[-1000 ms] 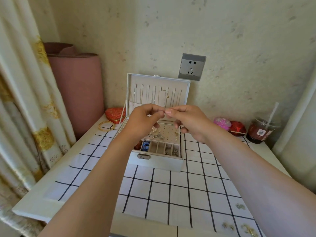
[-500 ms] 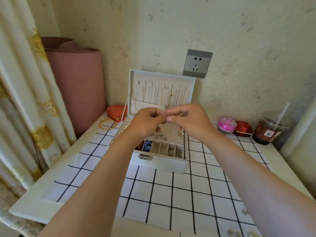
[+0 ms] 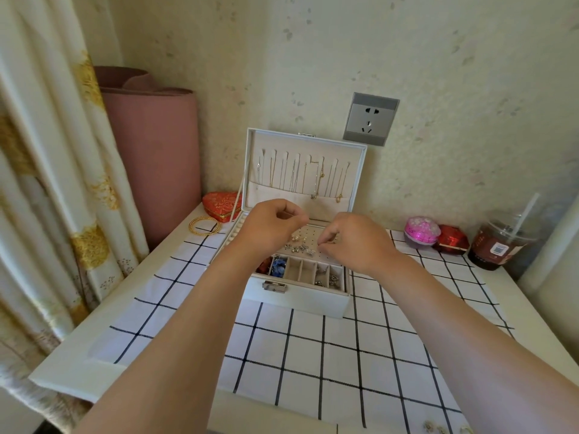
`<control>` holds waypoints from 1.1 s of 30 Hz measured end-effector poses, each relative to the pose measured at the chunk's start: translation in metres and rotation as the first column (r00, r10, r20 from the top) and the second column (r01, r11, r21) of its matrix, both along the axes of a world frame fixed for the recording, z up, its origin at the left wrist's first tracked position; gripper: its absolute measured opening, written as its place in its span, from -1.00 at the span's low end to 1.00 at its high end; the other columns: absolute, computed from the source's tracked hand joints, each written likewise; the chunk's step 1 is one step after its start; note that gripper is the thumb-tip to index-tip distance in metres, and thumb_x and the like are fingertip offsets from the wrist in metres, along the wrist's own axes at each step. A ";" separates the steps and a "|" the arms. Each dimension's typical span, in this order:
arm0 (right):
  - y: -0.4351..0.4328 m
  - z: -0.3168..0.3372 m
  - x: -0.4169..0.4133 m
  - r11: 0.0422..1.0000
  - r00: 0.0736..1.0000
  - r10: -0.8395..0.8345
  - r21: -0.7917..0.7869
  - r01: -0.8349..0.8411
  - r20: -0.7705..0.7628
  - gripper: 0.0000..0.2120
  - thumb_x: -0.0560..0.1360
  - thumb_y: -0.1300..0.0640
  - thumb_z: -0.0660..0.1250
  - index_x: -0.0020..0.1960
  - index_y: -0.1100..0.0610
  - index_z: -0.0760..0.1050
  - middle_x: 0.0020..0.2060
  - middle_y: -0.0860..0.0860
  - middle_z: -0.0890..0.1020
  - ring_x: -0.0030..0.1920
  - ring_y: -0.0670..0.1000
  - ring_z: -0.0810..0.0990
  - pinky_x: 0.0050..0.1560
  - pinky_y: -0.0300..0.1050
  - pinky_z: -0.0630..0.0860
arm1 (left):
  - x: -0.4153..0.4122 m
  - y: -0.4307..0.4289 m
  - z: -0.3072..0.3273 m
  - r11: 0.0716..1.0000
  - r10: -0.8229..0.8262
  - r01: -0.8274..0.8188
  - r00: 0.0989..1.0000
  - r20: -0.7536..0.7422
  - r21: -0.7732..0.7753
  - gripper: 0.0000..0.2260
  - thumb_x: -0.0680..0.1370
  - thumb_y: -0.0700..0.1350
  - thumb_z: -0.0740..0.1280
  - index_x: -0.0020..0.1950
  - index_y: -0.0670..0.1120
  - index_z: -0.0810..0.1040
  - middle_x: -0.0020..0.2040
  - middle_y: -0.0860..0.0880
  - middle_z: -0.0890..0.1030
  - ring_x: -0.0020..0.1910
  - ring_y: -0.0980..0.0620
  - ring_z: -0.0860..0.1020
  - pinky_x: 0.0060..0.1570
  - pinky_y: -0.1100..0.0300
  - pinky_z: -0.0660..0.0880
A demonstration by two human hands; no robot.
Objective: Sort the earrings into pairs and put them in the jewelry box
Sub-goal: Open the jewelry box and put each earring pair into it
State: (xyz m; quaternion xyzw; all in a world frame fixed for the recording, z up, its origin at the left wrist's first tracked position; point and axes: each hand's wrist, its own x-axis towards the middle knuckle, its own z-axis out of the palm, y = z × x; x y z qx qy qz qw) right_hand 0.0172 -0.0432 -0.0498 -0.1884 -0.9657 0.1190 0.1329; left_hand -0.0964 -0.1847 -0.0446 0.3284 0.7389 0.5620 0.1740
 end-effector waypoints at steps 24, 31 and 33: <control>-0.005 0.020 0.013 0.616 0.896 -0.230 -0.769 -0.169 -0.381 -0.91 0.45 0.22 0.52 -0.08 0.07 0.70 -0.35 -0.11 0.70 -0.51 -0.11 0.42 -0.50 -0.35 0.37 | 0.022 0.012 -0.001 0.987 -0.035 0.005 0.982 0.184 0.161 -0.93 0.53 -0.06 0.43 -0.03 -0.01 0.67 -0.11 0.01 0.72 -0.28 0.12 0.63 -0.28 0.26 0.52; 0.007 0.006 0.015 0.784 0.905 -0.224 -0.618 -0.053 -0.361 -0.90 0.46 0.23 0.51 -0.08 0.05 0.72 -0.42 -0.22 0.65 -0.44 -0.28 0.54 -0.29 -0.39 0.44 | 0.017 0.014 -0.012 0.998 -0.064 0.064 0.995 -0.083 0.002 -0.89 0.55 -0.11 0.40 0.00 0.08 0.68 -0.10 0.10 0.68 -0.12 0.16 0.60 -0.02 0.23 0.54; 0.009 0.000 0.016 0.873 0.943 -0.160 -0.488 -0.004 -0.293 -0.88 0.45 0.17 0.53 -0.13 -0.06 0.72 -0.32 -0.26 0.67 -0.25 -0.30 0.61 -0.13 -0.32 0.51 | 0.013 0.012 -0.018 0.988 -0.065 0.025 0.961 -0.270 -0.152 -0.86 0.55 -0.08 0.38 0.06 0.11 0.66 -0.04 0.16 0.66 -0.05 0.18 0.57 0.04 0.20 0.53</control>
